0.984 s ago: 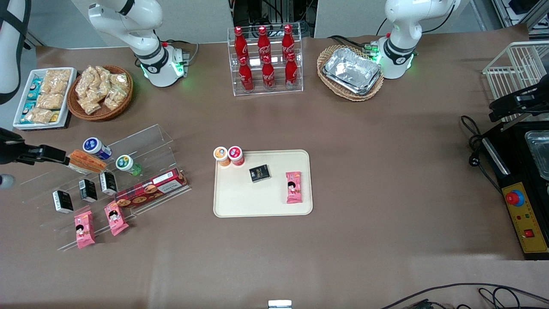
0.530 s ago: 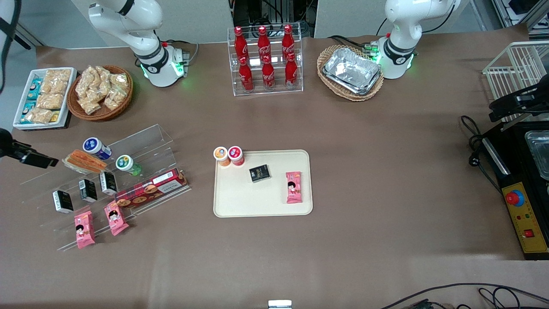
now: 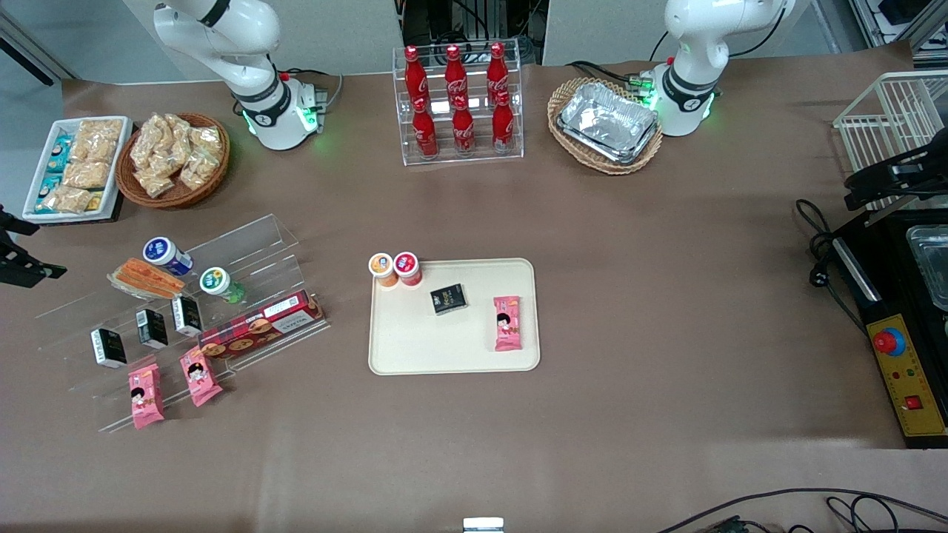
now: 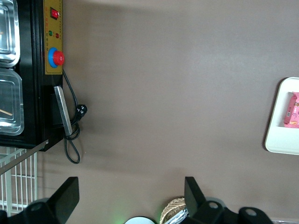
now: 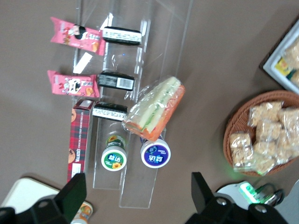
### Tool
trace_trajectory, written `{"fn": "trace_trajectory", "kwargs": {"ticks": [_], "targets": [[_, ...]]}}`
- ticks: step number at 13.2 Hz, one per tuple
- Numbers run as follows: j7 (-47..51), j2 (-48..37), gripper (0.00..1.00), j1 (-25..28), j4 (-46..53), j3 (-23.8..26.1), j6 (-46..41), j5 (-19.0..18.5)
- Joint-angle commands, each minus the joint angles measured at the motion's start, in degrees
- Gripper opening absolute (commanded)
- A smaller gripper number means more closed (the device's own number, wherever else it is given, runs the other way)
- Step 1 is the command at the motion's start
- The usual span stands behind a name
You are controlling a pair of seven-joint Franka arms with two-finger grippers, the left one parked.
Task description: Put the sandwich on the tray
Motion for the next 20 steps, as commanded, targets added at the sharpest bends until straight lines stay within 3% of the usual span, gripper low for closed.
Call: {"fn": "trace_trajectory", "kwargs": {"ticks": [1, 5, 9, 12, 20], "targets": [[11.9, -2.8, 1.0, -1.6, -5.5, 0.3, 4.0, 2.4], [20.2, -4.2, 1.0, -2.5, -11.1, 0.3, 7.2, 2.5], [26.9, -9.1, 1.0, -2.0, -22.3, 0.5, 18.6, 2.5], [28.4, -8.5, 1.0, -2.3, -23.0, 0.4, 19.7, 4.3], [32.1, -9.0, 1.0, -1.9, -30.5, 0.5, 28.0, 4.6]]}}
